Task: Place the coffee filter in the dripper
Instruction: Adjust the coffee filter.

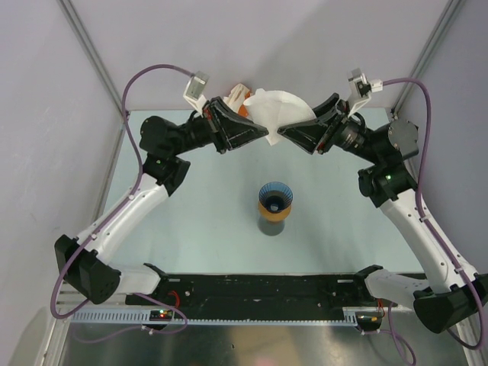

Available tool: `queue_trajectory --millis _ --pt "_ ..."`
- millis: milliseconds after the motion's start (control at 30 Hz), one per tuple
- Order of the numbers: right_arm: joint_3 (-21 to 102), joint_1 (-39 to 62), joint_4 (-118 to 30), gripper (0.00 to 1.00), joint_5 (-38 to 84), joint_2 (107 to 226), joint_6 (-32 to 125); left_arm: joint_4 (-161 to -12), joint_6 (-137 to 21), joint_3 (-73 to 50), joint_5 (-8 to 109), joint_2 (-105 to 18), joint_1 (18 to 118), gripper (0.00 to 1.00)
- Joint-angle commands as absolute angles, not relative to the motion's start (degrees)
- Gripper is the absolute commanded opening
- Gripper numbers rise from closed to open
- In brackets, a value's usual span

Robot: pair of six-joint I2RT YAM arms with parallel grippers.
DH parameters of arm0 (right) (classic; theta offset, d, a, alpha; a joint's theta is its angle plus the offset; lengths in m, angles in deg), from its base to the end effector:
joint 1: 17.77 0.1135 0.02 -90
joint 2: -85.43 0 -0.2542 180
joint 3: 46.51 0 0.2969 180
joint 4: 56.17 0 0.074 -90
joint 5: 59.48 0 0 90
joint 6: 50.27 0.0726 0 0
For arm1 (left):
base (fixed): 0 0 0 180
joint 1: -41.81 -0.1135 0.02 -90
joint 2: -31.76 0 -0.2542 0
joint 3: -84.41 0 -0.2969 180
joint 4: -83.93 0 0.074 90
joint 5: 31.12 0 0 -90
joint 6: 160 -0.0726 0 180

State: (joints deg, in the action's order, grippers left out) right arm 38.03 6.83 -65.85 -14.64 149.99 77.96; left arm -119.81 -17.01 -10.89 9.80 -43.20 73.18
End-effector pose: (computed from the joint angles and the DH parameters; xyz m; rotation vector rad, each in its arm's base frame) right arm 0.2501 0.1711 0.5065 -0.6416 1.1688 1.3571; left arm 0.2686 -0.2280 0.4763 0.6851 1.2093 -1.6817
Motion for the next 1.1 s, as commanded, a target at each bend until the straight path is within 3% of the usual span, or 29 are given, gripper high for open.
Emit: queue_trajectory --millis 0,67,167,467,733,867,933,1067 --pt "38.2 6.0 -67.6 0.51 -15.0 149.9 78.7 -121.5 -14.6 -7.9 11.8 -41.9 73.0 0.00" --pt "38.1 6.4 -67.0 0.59 -15.1 149.9 78.5 -121.9 -13.5 -7.7 12.9 -42.0 72.8 0.00" --pt "37.7 7.4 -66.3 0.61 -14.9 150.0 77.8 -122.4 -12.3 -7.3 14.3 -42.2 72.7 0.00" --pt "37.1 9.9 -70.2 0.53 -12.7 151.7 78.2 -122.7 -10.9 -6.6 16.9 -42.4 72.7 0.00" --pt "37.7 11.0 -71.5 0.36 -11.7 152.6 78.1 -123.0 -11.2 -7.5 17.3 -42.0 72.8 0.00" --pt "37.8 11.1 -71.6 0.22 -11.7 152.7 78.1 -122.9 -11.4 -7.9 17.4 -41.9 72.9 0.00" --pt "37.8 11.1 -71.2 0.10 -11.9 152.6 77.9 -123.0 -11.5 -7.8 17.5 -41.9 72.9 0.01" --pt "37.6 11.0 -69.9 0.01 -12.1 152.2 77.5 -123.0 -12.2 -7.0 17.8 -41.8 72.8 0.13"
